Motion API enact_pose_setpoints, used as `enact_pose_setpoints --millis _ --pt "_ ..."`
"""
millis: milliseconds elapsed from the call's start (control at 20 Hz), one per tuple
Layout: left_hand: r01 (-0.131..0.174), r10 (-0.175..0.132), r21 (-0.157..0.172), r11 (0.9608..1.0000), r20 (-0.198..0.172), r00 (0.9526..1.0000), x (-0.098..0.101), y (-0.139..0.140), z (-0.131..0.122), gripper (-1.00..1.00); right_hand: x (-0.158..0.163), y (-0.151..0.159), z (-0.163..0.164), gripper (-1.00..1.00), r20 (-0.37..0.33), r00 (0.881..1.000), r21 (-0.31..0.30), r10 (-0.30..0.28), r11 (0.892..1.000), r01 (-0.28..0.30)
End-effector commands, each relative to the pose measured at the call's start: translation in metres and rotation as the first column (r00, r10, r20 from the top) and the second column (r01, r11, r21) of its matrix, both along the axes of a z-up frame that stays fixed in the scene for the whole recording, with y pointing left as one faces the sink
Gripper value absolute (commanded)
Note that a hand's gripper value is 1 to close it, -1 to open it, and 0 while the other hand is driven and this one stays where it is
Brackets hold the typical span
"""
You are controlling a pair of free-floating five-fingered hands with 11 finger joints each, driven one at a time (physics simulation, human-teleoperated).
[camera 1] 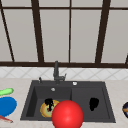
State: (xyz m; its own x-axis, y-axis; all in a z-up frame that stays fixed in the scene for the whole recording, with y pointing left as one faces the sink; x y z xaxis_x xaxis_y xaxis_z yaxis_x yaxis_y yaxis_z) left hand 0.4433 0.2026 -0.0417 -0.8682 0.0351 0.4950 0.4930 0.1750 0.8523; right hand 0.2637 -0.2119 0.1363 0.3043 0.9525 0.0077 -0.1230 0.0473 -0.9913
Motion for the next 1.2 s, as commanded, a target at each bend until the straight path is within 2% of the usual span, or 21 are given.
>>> enact_pose_setpoints --millis 0,150,300,350,450,500,550,650,1150 --pt "0.000 0.000 0.000 1.0000 0.000 1.0000 0.014 0.001 -0.018 -1.00 0.000 0.000 0.000 0.00 0.000 1.000 0.000 0.000 1.000 0.000" --pt "0.009 -0.009 0.007 0.9999 -0.005 0.9999 0.016 0.000 -0.023 -1.00 0.000 0.000 0.000 0.00 0.000 1.000 0.000 0.000 1.000 0.000" --pt "0.034 -0.034 0.013 0.9993 0.013 0.9993 0.020 -0.003 -0.013 -1.00 0.000 0.000 0.000 0.00 0.000 1.000 0.000 0.000 1.000 0.000" --pt "0.038 -0.038 -0.002 0.9993 0.008 0.9993 0.023 0.001 -0.007 -1.00 0.000 0.000 0.000 0.00 0.000 1.000 0.000 0.000 1.000 0.000" --pt "0.045 -0.045 -0.009 0.9990 -0.016 0.9989 0.028 0.003 0.004 -1.00 0.000 0.000 0.000 0.00 0.000 1.000 0.000 0.000 1.000 0.000" --pt "0.027 -0.027 -0.006 0.9996 -0.039 0.9989 0.029 0.009 0.008 -1.00 0.000 0.000 0.000 0.00 0.000 1.000 0.000 0.000 1.000 0.000" --pt "0.038 -0.038 0.007 0.9993 -0.043 0.9984 0.030 0.012 0.010 -1.00 0.000 0.000 0.000 0.00 0.000 1.000 0.000 0.000 1.000 0.000" --pt "0.055 -0.054 0.011 0.9985 -0.047 0.9974 0.030 0.021 0.019 -1.00 0.000 0.000 0.000 0.00 0.000 1.000 0.000 0.000 1.000 0.000" --pt "0.057 -0.056 0.007 0.9984 -0.094 0.9940 0.035 0.070 0.090 -1.00 0.000 0.000 0.000 0.00 0.000 1.000 0.000 0.000 1.000 0.000"
